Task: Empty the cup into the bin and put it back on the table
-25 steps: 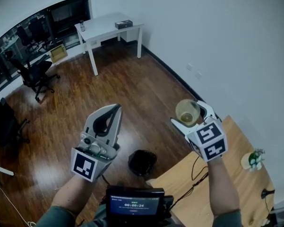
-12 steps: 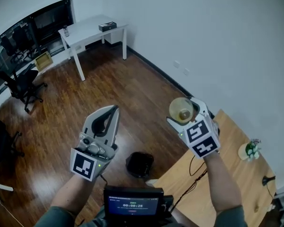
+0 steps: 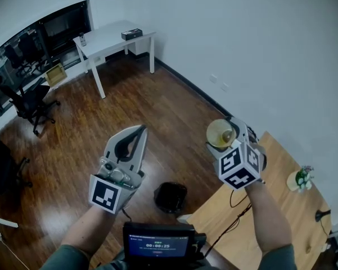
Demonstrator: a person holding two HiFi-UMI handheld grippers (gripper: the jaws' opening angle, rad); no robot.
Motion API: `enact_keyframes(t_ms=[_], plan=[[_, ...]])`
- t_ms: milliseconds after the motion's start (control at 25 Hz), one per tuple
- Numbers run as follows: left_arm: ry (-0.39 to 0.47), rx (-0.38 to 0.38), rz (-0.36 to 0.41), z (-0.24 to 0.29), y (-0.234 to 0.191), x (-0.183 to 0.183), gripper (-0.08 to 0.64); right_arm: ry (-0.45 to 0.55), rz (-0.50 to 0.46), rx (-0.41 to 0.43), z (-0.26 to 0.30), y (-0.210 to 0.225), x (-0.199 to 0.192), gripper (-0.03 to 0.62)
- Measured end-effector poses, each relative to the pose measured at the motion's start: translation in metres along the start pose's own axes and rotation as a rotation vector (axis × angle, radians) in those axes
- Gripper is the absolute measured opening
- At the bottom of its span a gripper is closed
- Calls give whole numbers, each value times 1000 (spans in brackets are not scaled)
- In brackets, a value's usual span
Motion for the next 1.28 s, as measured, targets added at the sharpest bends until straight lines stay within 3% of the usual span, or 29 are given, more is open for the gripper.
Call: enact_keyframes(t_ms=[560,1280], plan=[[-17,14,1,1,9,-8,-11,-88,-188,-50,2,-4,-7,397],[-13,18,14,7,2,-11,-9,-142,-331,-69,9,3,-1,397]])
Point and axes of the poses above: the fingertips, and each gripper's own axes: z forward along the fingers, y to its right, x out of its top, the point moved 6 cm from there along -z, backward along the fingers, and after that the axes turned 8 degrees about -z, right-handed, at the moved point
